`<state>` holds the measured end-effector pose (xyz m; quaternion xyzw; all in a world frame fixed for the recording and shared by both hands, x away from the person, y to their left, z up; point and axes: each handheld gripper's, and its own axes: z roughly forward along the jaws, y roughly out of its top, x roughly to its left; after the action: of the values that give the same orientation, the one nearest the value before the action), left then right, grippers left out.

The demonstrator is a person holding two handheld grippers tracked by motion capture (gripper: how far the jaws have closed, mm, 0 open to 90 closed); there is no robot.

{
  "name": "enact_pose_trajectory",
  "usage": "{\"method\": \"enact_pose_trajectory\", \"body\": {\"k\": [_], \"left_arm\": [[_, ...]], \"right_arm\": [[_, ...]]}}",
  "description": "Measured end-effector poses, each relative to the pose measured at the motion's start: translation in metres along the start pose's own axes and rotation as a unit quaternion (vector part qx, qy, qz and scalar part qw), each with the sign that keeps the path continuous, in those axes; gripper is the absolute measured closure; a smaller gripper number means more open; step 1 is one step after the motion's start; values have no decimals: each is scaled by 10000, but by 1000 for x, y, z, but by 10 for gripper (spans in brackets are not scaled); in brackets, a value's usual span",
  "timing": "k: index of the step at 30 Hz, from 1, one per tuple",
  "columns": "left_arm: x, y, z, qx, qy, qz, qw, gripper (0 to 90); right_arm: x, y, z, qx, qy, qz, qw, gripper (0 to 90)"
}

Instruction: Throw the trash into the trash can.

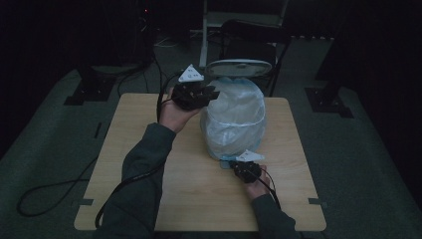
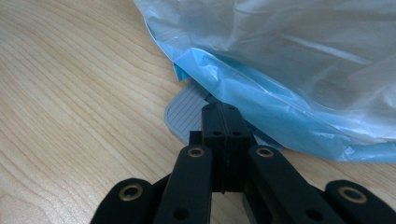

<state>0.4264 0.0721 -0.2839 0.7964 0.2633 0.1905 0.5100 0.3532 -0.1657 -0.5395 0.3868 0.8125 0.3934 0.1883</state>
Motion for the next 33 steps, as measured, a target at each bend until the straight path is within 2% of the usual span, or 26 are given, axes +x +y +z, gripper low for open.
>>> {"method": "enact_pose_trajectory", "body": {"k": [3, 11, 21, 25, 33], "left_arm": [[2, 0, -3, -78, -15, -63, 9999, 684], [5, -2, -14, -184, 56, -68, 9998, 666], [19, -15, -32, -202, 274, -236, 9991, 640], [25, -22, -43, -280, 335, -333, 9985, 641], [25, -24, -46, -343, 348, -375, 9981, 638]], "right_arm": [[0, 0, 0, 2, 2, 1, 10000, 900], [0, 0, 0, 2, 4, 3, 10000, 900], [0, 0, 0, 3, 16, 9, 10000, 900], [0, 0, 0, 1, 25, 18, 10000, 900], [0, 0, 0, 0, 16, 14, 10000, 900]]}}
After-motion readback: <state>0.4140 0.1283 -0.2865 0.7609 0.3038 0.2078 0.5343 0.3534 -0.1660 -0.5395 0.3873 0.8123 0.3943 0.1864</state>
